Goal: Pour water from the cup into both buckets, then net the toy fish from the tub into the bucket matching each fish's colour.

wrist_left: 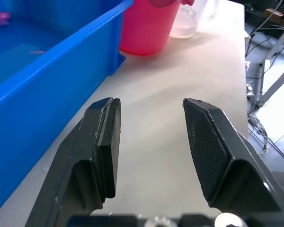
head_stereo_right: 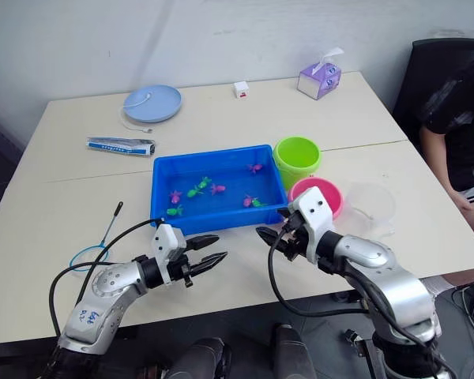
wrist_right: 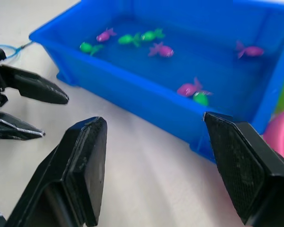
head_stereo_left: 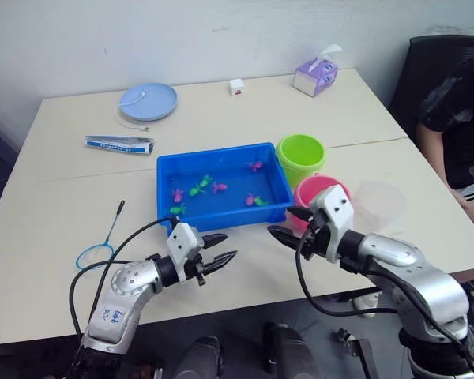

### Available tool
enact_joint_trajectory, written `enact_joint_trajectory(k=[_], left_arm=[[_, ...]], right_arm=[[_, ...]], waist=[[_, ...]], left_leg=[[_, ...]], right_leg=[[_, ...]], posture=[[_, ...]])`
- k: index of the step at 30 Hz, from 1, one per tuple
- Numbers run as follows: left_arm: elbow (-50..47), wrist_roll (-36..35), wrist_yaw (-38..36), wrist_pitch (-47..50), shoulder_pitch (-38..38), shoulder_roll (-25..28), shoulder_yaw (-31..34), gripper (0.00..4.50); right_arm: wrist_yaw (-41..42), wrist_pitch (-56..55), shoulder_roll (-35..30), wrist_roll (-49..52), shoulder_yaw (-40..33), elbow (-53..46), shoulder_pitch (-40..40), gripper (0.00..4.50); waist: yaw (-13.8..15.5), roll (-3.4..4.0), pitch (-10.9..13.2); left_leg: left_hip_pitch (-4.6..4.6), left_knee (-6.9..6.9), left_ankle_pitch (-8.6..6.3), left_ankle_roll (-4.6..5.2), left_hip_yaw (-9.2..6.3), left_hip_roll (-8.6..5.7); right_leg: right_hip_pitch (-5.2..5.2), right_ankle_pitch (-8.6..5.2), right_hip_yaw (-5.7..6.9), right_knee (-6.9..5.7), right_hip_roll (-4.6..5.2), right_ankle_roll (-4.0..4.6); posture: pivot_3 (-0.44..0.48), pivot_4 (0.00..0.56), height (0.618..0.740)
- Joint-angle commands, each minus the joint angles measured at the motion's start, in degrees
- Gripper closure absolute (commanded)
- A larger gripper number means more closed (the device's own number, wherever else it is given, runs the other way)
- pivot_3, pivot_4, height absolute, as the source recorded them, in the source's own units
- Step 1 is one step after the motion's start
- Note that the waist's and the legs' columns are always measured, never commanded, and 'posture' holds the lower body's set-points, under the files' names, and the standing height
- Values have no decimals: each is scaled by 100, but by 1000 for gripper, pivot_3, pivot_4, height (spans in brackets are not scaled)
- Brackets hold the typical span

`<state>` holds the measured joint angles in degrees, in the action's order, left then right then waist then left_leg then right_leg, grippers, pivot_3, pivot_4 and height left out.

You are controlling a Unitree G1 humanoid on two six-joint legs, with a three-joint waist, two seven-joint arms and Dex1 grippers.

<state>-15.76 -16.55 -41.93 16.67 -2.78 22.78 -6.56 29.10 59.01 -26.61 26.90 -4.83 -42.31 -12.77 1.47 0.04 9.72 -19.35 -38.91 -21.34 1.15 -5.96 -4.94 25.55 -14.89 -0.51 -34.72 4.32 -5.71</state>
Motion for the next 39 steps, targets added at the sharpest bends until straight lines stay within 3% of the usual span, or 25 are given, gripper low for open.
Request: enact_joint_trajectory(k=[1,6,10,16,23,27,33,39], left_arm=[[-149,-152,-179,63,-176,42,-87,2161],[98,-181,-441,82,-490,14,-237,2161],[312,-178,-549,67,-740,-66,-339,2161],[753,-153,-789,18,-1224,-192,-498,2161],[963,-150,-912,-17,-1396,-247,-528,2161],[1027,-133,-973,-33,-1462,-332,-608,2161],[1170,-112,-1034,-43,-1581,-437,-656,2161],[1262,-83,-1061,-54,-1662,-453,-655,2161]], right_arm=[[-430,529,96,399,-516,-775,-190,0],[-1231,1328,317,614,-1370,-1672,-542,0],[-1857,1317,196,518,-1680,-1769,-496,0],[-2576,439,-287,-134,-1659,-1769,359,0],[-2797,-177,-616,-451,-2323,-1769,973,0],[-3162,-547,-600,-151,-2578,-1769,1557,0],[-3879,-1342,-251,-54,-2331,-1769,2760,0],[-4170,-1552,222,103,-2099,-1769,3417,0]], waist=[[2,0,0],[3,0,0],[5,0,0],[7,0,0],[2,0,0],[20,0,0],[10,1,0],[5,3,-2]], left_leg=[[0,0,0,0,0,-1],[-1,-1,0,1,0,-1],[-1,0,2,3,1,-7],[-2,1,2,4,1,-9],[-1,2,3,4,3,-5],[-1,2,3,5,1,-6],[2,2,3,5,3,-5],[4,1,3,5,4,-2]], right_leg=[[0,0,0,1,0,0],[0,0,0,-1,1,0],[0,0,-1,0,5,0],[1,0,-1,0,6,0],[1,0,-2,0,1,-1],[-1,0,-1,1,3,-1],[-2,0,-3,-1,2,-1],[-3,0,-5,-3,-1,-2]], posture=[[0,150,740],[0,150,740],[0,150,740],[0,150,740],[0,150,740],[0,150,740],[0,150,740],[0,150,740]])
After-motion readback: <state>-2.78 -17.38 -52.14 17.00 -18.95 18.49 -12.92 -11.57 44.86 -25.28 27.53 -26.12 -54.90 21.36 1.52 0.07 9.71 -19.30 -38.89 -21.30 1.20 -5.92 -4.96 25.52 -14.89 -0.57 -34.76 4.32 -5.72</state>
